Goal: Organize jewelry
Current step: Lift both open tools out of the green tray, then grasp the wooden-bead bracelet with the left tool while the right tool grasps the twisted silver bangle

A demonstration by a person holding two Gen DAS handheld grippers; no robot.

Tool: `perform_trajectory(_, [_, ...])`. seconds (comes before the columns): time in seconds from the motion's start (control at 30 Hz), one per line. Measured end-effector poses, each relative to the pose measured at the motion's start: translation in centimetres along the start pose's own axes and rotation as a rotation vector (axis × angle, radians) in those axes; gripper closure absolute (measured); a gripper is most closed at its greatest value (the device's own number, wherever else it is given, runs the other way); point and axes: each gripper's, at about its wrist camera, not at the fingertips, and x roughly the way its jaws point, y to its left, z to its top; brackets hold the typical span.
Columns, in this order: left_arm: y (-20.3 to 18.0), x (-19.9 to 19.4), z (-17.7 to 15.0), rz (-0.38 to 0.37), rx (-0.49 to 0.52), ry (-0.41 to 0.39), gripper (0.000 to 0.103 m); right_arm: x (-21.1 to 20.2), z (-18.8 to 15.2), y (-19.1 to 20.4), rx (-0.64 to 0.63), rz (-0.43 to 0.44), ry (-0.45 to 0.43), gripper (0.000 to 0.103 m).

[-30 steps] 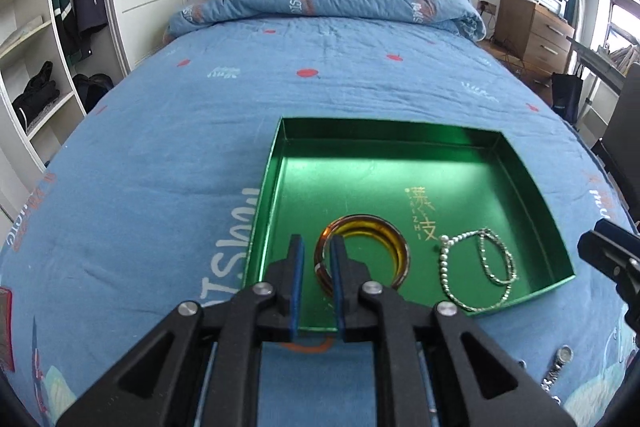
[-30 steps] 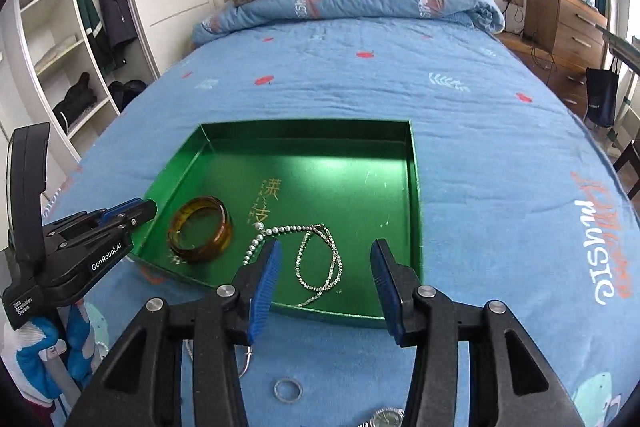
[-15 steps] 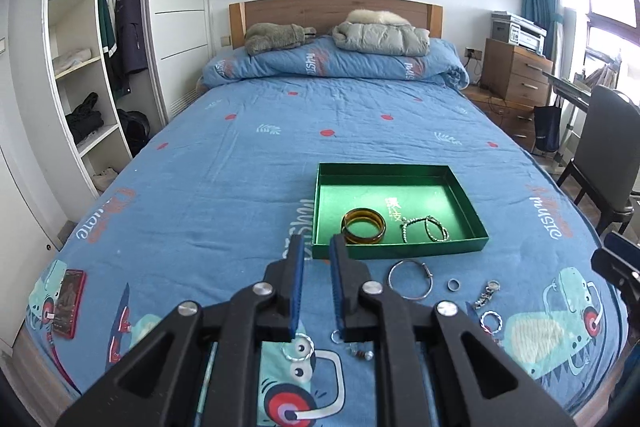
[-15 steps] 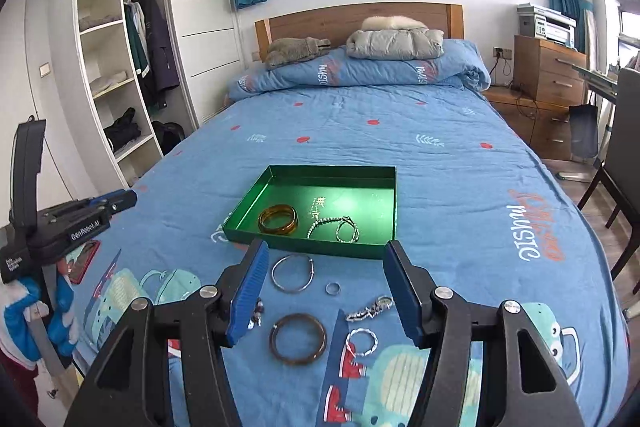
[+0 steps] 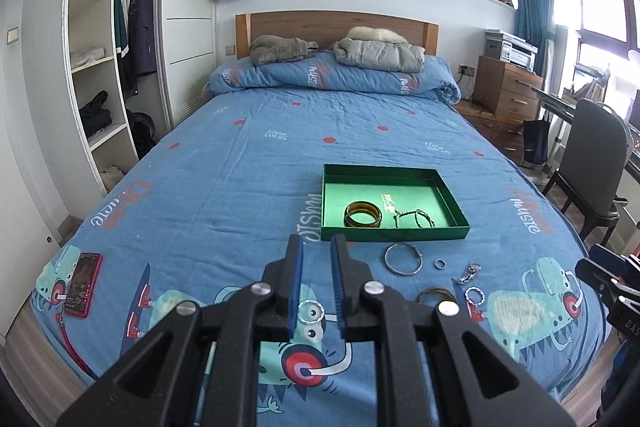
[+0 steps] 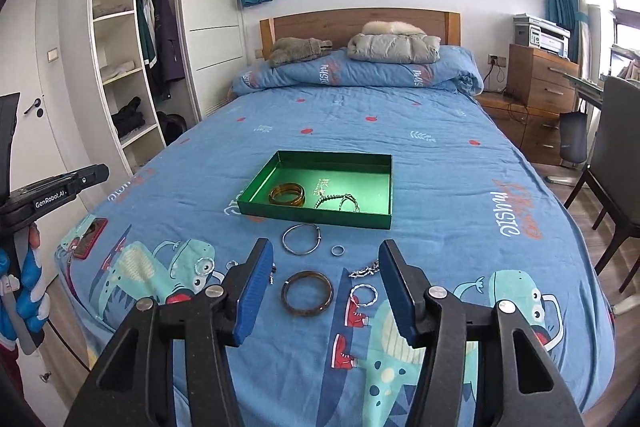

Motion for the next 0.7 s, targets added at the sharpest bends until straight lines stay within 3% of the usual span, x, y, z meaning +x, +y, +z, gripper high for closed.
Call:
perform_trajectory(0.33, [-0.8, 2.8, -2.7, -0.081, 0.063, 0.032, 0.089, 0.8, -1.3, -1.0, 0.030, -0.003, 0.000, 0.066])
perform_trajectory(0.5, [-2.5, 5.9, -5.9, -0.167, 0.104, 0.084, 0.089, 4.6, -3.2, -2.3, 0.034, 0.007, 0.064, 0.074])
perform_trajectory(0.7, [-4.7, 11.4, -9.6, -0.252, 0.149, 0.200, 0.089, 10.1, -6.3, -4.0, 0.055, 0.035, 0.169, 0.074])
